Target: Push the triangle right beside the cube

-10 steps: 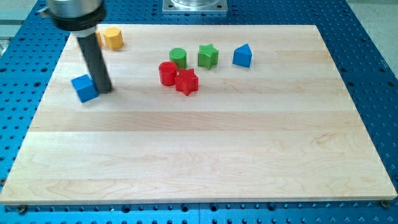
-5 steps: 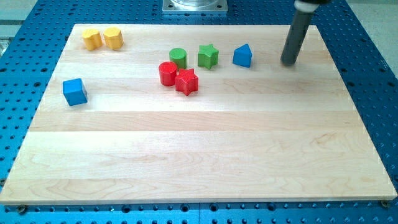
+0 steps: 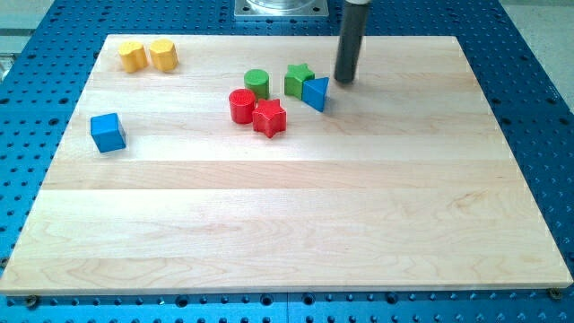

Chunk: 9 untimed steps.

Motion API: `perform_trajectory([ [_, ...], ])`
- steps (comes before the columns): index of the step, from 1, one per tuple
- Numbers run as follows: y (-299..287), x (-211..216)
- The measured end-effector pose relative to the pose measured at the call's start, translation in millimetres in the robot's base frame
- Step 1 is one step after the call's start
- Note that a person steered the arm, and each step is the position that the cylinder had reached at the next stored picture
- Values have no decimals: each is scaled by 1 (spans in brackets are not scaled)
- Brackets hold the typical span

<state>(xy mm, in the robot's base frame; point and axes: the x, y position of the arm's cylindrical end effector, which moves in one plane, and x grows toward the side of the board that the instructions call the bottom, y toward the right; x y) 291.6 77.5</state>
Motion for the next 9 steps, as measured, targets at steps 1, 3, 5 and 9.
perform_trajectory([
  [1, -56, 45],
  [3, -51, 119],
  [5, 72, 86],
  [9, -130, 145],
])
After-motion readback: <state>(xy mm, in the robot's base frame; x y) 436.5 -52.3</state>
